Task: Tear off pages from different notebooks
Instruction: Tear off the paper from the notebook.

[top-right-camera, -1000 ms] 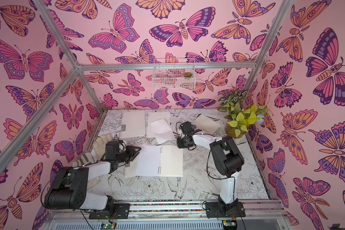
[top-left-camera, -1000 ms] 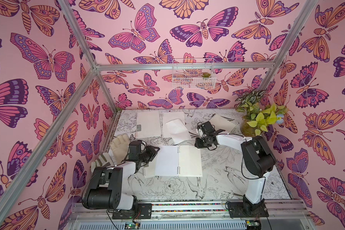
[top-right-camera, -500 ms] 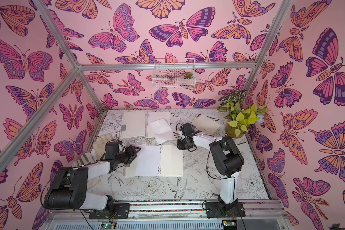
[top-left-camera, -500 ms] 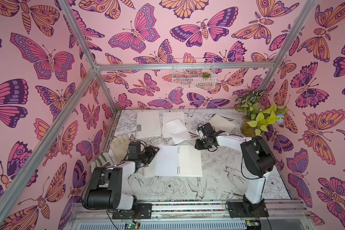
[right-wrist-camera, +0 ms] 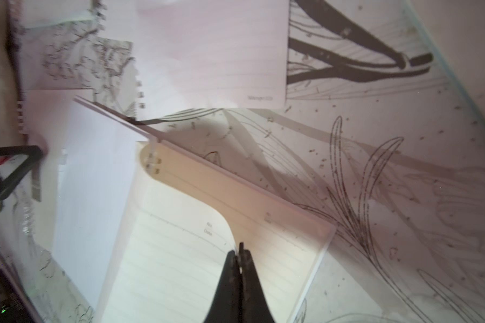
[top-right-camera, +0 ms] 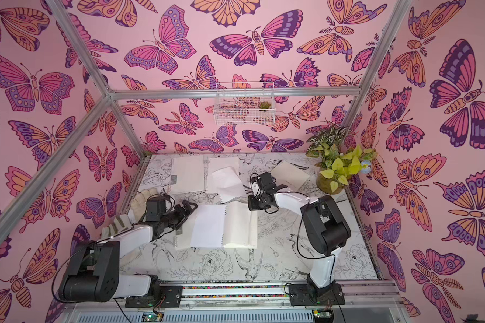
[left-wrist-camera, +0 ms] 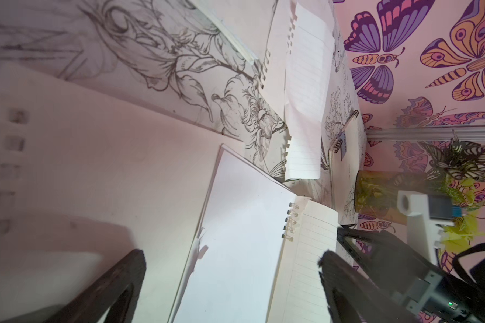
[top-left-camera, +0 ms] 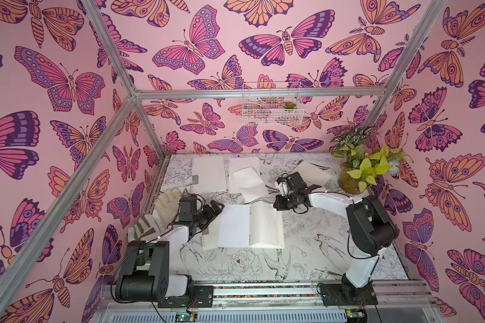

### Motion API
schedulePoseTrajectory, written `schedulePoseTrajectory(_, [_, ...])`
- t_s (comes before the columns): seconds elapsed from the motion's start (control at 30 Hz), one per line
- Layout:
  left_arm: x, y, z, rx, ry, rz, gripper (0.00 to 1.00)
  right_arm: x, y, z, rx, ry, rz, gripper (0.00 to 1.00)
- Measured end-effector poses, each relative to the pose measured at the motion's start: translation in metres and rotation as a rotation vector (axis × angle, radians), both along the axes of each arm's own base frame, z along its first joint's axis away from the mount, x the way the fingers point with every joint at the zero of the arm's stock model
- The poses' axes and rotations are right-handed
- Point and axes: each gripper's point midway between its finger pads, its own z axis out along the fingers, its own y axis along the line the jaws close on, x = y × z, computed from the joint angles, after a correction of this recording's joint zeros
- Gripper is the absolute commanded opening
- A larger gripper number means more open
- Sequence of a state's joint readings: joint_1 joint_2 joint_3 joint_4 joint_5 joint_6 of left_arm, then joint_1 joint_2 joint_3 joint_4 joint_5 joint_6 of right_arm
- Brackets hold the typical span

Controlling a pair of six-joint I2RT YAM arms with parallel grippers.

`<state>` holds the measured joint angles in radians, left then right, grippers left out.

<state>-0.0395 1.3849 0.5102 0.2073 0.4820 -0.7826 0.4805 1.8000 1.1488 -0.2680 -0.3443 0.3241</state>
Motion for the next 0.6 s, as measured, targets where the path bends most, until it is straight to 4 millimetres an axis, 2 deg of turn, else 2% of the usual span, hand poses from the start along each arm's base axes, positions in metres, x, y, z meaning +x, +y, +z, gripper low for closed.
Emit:
schedulePoseTrajectory(0.1, [0.011, -0.003, 0.012, 0.015, -0.050, -0.041, 0.99, 0.000, 0.008, 0.035, 0.070, -0.065, 0.037, 0.00])
schedulePoseTrajectory(0.2, [0.016, -0.007, 0.018, 0.021, -0.080, -0.081, 0.98, 0.003, 0.019, 0.059, 0.128, -0.098, 0.074, 0.00])
schedulePoseTrajectory(0.43, [0.011, -0.017, 0.022, 0.020, -0.109, -0.173, 0.99, 0.005, 0.044, 0.111, 0.253, -0.155, 0.197, 0.00])
schedulePoseTrajectory(0.6, [0.011, -0.025, 0.031, 0.004, -0.142, -0.242, 0.99, -0.005, 0.057, 0.132, 0.331, -0.174, 0.301, 0.00])
